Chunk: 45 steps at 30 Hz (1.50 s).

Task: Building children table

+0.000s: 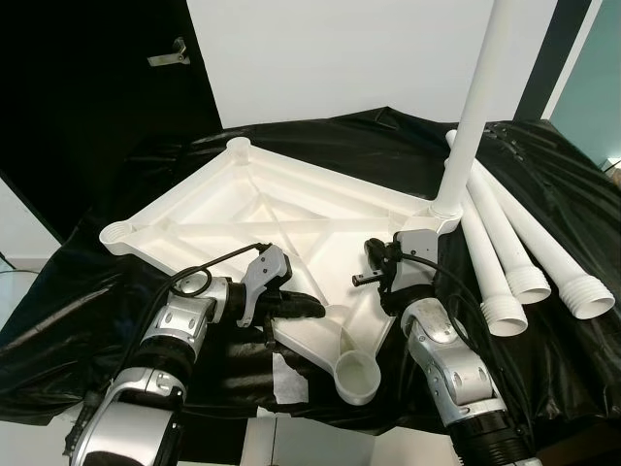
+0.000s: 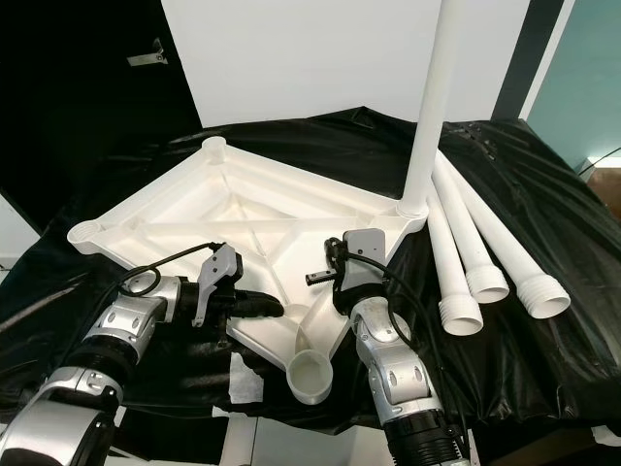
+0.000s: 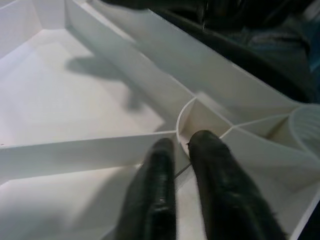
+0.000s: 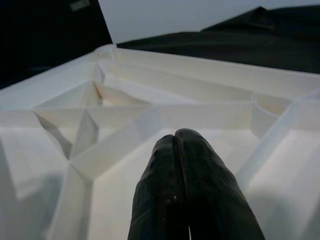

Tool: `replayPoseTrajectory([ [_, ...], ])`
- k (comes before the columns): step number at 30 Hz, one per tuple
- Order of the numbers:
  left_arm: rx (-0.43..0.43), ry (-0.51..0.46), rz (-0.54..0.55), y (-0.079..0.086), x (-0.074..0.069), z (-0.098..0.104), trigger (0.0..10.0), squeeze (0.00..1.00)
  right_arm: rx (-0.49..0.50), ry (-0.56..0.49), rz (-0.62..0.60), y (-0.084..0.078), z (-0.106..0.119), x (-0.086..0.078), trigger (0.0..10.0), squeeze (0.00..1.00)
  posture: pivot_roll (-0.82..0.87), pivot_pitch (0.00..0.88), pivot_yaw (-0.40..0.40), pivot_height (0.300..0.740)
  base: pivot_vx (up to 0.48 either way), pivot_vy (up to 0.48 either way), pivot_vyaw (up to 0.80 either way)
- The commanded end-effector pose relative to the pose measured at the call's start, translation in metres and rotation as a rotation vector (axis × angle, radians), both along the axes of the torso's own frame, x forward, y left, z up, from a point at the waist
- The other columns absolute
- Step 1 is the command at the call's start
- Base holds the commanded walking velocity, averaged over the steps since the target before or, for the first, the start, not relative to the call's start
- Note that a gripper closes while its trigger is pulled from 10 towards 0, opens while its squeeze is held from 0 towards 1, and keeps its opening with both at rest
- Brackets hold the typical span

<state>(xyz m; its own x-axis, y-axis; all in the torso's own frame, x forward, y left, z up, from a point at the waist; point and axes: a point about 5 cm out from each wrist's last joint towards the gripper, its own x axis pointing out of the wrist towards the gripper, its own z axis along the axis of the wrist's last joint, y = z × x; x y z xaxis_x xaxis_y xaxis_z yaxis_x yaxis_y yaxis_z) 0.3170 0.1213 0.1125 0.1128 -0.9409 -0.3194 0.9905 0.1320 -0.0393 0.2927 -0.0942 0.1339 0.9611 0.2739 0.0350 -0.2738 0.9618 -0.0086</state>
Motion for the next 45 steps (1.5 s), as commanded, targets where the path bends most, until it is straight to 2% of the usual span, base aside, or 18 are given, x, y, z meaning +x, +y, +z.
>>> replayPoseTrajectory([
  [1, 0.016, -0.057, 0.206, -0.001, 0.006, -0.006, 10.0, 1.0, 0.001, 0.013, 0.001, 0.001, -0.002, -0.001, 10.0, 0.0, -0.14, 0.024, 0.055, 0.74, 0.0, 0.0, 0.0],
  [4, 0.0, -0.093, 0.14, 0.003, 0.002, 0.001, 10.0, 1.0, 0.0, 0.015, -0.002, 0.0, -0.002, -0.001, 10.0, 0.0, -0.14, 0.025, 0.055, 0.74, 0.0, 0.0, 0.0],
  [5, -0.026, -0.086, 0.11, 0.007, 0.0, 0.006, 10.0, 0.0, -0.001, 0.018, -0.004, 0.001, -0.002, -0.001, 10.0, 0.0, -0.14, 0.024, 0.058, 0.74, 0.0, 0.0, 0.0],
  [11, -0.066, -0.062, 0.042, 0.016, -0.005, 0.016, 10.0, 0.0, -0.001, 0.025, -0.005, 0.001, -0.004, -0.003, 10.0, 0.0, -0.14, 0.024, 0.059, 0.74, 0.0, 0.0, 0.0],
  [12, -0.072, -0.04, 0.004, 0.024, -0.006, 0.021, 10.0, 0.0, -0.002, 0.031, -0.003, 0.002, -0.005, -0.003, 10.0, 0.0, -0.14, 0.024, 0.06, 0.74, 0.0, 0.0, 0.0],
  [22, -0.049, -0.046, -0.073, 0.046, -0.005, 0.041, 10.0, 0.0, 0.003, 0.043, -0.004, 0.001, -0.008, -0.003, 10.0, 0.0, -0.14, 0.023, 0.062, 0.74, 0.0, 0.0, 0.0],
  [23, 0.008, -0.072, -0.135, 0.055, -0.011, 0.042, 10.0, 0.0, 0.004, 0.047, -0.005, 0.001, -0.009, -0.004, 10.0, 0.0, -0.14, 0.022, 0.065, 0.74, 0.0, 0.0, 0.0],
  [26, 0.05, -0.057, -0.164, 0.065, -0.016, 0.041, 10.0, 0.0, 0.004, 0.05, -0.008, 0.001, -0.01, -0.004, 10.0, 0.0, -0.14, 0.021, 0.069, 0.74, 0.0, 0.0, 0.0],
  [31, 0.063, -0.049, -0.153, 0.078, -0.017, 0.046, 10.0, 0.0, 0.004, 0.056, -0.013, 0.001, -0.012, -0.003, 10.0, 0.0, -0.14, 0.018, 0.071, 0.74, 0.0, 0.0, 0.0],
  [32, 0.124, -0.05, -0.16, 0.086, -0.02, 0.043, 10.0, 0.0, 0.005, 0.056, -0.012, 0.001, -0.012, -0.003, 10.0, 0.0, -0.14, 0.017, 0.072, 0.74, 0.0, 0.0, 0.0],
  [34, 0.178, -0.047, -0.164, 0.092, -0.022, 0.039, 10.0, 0.0, 0.006, 0.055, -0.011, 0.001, -0.011, -0.003, 10.0, 0.0, -0.13, 0.018, 0.071, 0.74, 0.0, 0.0, 0.0],
  [37, 0.223, -0.043, -0.161, 0.096, -0.021, 0.035, 10.0, 0.0, 0.006, 0.055, -0.011, 0.001, -0.011, -0.002, 10.0, 0.0, -0.13, 0.019, 0.07, 0.74, 0.0, 0.0, 0.0],
  [38, 0.261, -0.037, -0.163, 0.101, -0.021, 0.034, 10.0, 0.69, 0.008, 0.056, -0.011, 0.002, -0.011, -0.002, 10.0, 0.0, -0.13, 0.02, 0.069, 0.74, 0.0, 0.0, 0.0],
  [40, 0.263, -0.032, -0.165, 0.102, -0.021, 0.034, 10.0, 0.69, 0.01, 0.057, -0.01, 0.002, -0.011, -0.002, 10.0, 0.0, -0.13, 0.019, 0.069, 0.74, 0.0, 0.0, 0.0],
  [41, 0.271, -0.031, -0.169, 0.102, -0.021, 0.035, 10.0, 0.89, 0.01, 0.057, -0.01, 0.002, -0.011, -0.002, 10.0, 0.0, -0.13, 0.021, 0.068, 0.74, 0.0, 0.0, 0.0],
  [42, 0.276, -0.031, -0.171, 0.103, -0.02, 0.035, 10.0, 0.89, 0.009, 0.057, -0.009, 0.002, -0.011, -0.002, 10.0, 0.0, -0.13, 0.021, 0.068, 0.74, 0.0, 0.0, 0.0],
  [43, 0.288, -0.03, -0.175, 0.103, -0.02, 0.034, 10.0, 1.0, 0.01, 0.057, -0.009, 0.003, -0.011, -0.002, 10.0, 0.0, -0.13, 0.023, 0.068, 0.74, 0.0, 0.0, 0.0],
  [45, 0.296, -0.029, -0.178, 0.103, -0.02, 0.034, 10.0, 1.0, 0.011, 0.057, -0.009, 0.003, -0.011, -0.002, 10.0, 0.0, -0.13, 0.023, 0.068, 0.74, 0.0, 0.0, 0.0],
])
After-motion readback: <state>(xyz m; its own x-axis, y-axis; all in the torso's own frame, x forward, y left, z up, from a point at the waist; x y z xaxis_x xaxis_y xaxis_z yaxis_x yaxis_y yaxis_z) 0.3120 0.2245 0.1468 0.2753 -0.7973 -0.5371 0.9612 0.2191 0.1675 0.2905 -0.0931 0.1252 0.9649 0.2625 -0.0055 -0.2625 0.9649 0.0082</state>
